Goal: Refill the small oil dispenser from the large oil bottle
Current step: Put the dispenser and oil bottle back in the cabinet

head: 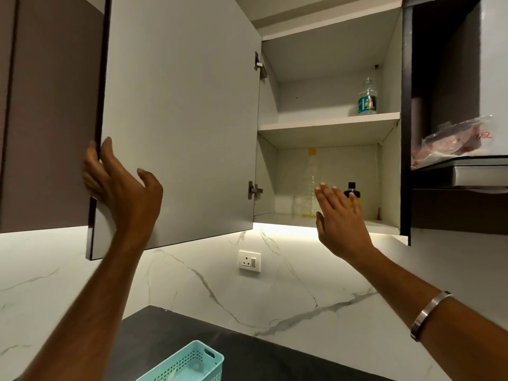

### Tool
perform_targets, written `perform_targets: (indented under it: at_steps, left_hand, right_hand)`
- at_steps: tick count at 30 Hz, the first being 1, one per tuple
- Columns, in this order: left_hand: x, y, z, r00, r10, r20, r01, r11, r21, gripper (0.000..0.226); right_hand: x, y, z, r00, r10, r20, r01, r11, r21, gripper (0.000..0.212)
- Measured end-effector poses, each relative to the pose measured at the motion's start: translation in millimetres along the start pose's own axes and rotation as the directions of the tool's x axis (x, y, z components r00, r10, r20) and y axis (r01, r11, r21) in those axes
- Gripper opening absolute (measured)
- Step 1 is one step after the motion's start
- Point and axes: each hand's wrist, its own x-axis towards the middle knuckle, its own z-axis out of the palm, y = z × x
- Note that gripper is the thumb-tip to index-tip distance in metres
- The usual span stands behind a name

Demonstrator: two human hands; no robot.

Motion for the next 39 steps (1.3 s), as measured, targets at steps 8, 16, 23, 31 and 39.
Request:
perform_targets:
  at_steps: [8,16,23,31,39]
  left_hand:
    - [11,-9,-16,0.99,-0.08,0.118,0.079,0.997,0.013,0.062]
    - [19,10,-32,0.995,0.01,0.097,0.009,0.981,-0.195,0.032]
    - [-8,61,-35,0.968,0.151,0.2,-0.036,0.874,-0.485,0.014]
    - [-73,142,-5,0.9,0.323,0.294,-0.009,0.687,-0.727,0.04]
    - [-157,206,41,0.843,0.383,0.378,0.038,0.659,-0.751,0.049]
  right_hand:
    - [0,-19,5,1.0,0.022,-0.007,-0.022,0.999,0.025,0.059]
    - [4,-17,-1,0.997,0.076,-0.021,-0.075,0.997,0.031,0.059]
    - [5,-7,-11,0.995,0.064,-0.074,-0.061,0.997,0.042,0.056]
    - [-4,32,-40,0.991,0.026,-0.131,-0.023,0.999,0.026,0.055]
    - [-21,75,-75,0.946,-0.002,-0.324,0.059,0.984,0.166,0.055]
